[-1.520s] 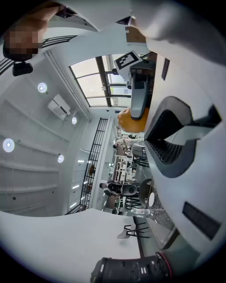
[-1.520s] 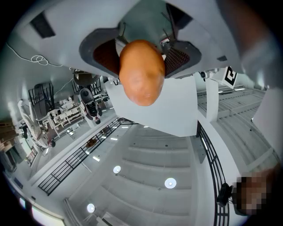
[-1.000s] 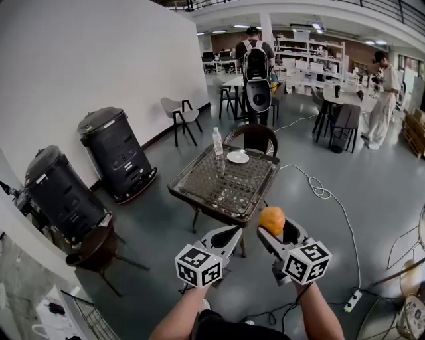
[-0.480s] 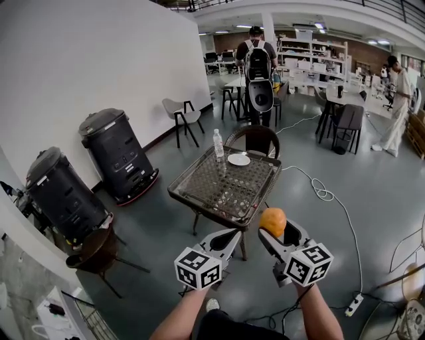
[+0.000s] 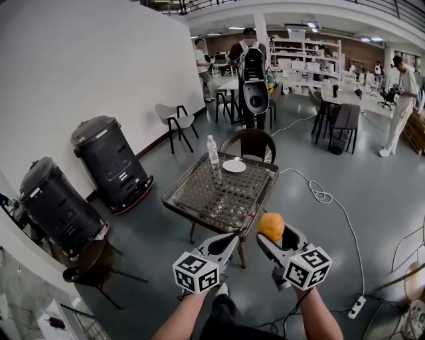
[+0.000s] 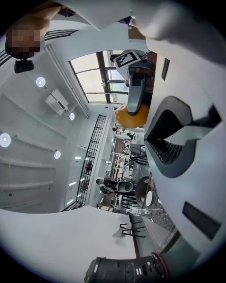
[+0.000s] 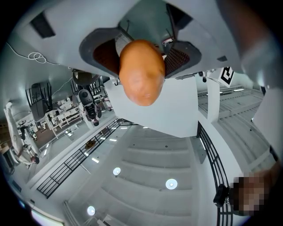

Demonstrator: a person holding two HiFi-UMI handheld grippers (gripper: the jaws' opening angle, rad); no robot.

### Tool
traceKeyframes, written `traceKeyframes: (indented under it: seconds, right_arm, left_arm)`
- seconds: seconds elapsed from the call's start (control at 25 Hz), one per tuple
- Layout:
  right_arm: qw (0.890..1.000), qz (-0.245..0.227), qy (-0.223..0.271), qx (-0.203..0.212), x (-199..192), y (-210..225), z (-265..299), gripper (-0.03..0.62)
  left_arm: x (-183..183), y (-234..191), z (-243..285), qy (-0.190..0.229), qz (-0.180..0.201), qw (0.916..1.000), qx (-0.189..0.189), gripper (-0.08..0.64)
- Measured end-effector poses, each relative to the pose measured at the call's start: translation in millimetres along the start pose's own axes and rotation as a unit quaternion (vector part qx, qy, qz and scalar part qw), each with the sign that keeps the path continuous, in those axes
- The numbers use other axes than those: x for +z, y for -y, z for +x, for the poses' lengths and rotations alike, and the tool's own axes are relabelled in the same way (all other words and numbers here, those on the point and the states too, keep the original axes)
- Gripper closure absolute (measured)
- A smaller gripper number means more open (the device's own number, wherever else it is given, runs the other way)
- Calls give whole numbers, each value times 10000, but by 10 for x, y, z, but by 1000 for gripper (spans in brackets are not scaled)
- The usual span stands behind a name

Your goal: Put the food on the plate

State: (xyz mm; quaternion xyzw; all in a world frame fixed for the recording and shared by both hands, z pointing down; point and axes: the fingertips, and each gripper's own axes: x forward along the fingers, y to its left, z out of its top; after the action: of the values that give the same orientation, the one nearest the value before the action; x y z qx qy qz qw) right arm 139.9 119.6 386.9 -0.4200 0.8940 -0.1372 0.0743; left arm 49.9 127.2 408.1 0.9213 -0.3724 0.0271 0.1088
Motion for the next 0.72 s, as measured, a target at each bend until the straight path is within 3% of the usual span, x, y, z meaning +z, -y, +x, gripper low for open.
traceKeyframes:
  seconds: [0.36, 0.72]
  right_arm:
    - [9999, -46, -61, -88, -30, 319, 806, 270]
    - [9995, 139, -126, -247, -41, 684, 1924, 270]
  left_arm:
    - [74, -811, 362, 60, -99, 9999, -84, 552]
    - [228, -1896, 736, -82, -199, 9996, -189, 552]
